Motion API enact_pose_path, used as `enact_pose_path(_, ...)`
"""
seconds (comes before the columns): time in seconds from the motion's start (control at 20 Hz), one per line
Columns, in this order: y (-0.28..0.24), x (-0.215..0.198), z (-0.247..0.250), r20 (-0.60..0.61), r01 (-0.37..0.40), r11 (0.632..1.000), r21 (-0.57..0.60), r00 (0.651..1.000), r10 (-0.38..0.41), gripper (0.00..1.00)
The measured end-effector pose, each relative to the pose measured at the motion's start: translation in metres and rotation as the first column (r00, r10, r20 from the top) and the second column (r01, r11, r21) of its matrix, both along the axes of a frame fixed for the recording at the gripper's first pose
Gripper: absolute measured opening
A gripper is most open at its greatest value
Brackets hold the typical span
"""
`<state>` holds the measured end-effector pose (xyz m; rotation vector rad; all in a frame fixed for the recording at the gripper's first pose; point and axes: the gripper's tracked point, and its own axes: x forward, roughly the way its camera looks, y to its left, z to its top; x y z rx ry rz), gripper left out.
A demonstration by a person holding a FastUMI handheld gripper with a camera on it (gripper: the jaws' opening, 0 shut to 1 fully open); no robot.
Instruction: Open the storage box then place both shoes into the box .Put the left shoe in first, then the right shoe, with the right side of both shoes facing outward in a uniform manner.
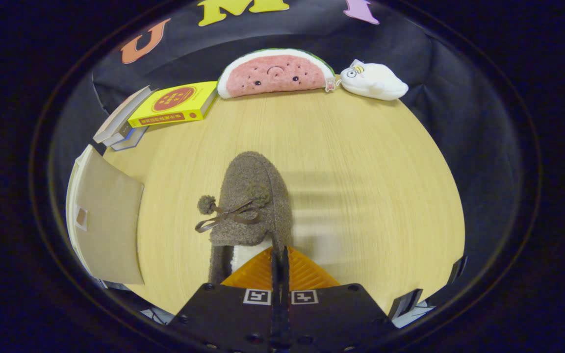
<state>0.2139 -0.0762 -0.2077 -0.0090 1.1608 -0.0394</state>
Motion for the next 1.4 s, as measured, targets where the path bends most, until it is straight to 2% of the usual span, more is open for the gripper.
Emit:
enact_pose_path(0.15, 0.006, -0.008, 0.026, 0.028, 0.0, 1.0, 0.005, 1.0, 0.0, 0.0)
enact_pose_path(0.45, 0.061, -0.033, 0.105, 0.088, -0.038, 0.99, 0.136, 0.996, 0.027, 0.0)
enact_pose_path(0.85, 0.187, -0.056, 0.187, 0.17, -0.133, 0.941, 0.31, 0.982, 0.083, 0.0)
enact_pose_path(1.15, 0.292, -0.06, 0.178, 0.156, -0.176, 0.883, 0.436, 0.981, 0.119, 0.0)
enact_pose_path(1.25, 0.313, -0.056, 0.163, 0.159, -0.172, 0.889, 0.424, 0.981, 0.114, 0.0)
enact_pose_path(1.4, 0.336, -0.047, 0.138, 0.191, -0.136, 0.91, 0.392, 0.979, 0.064, 0.0)
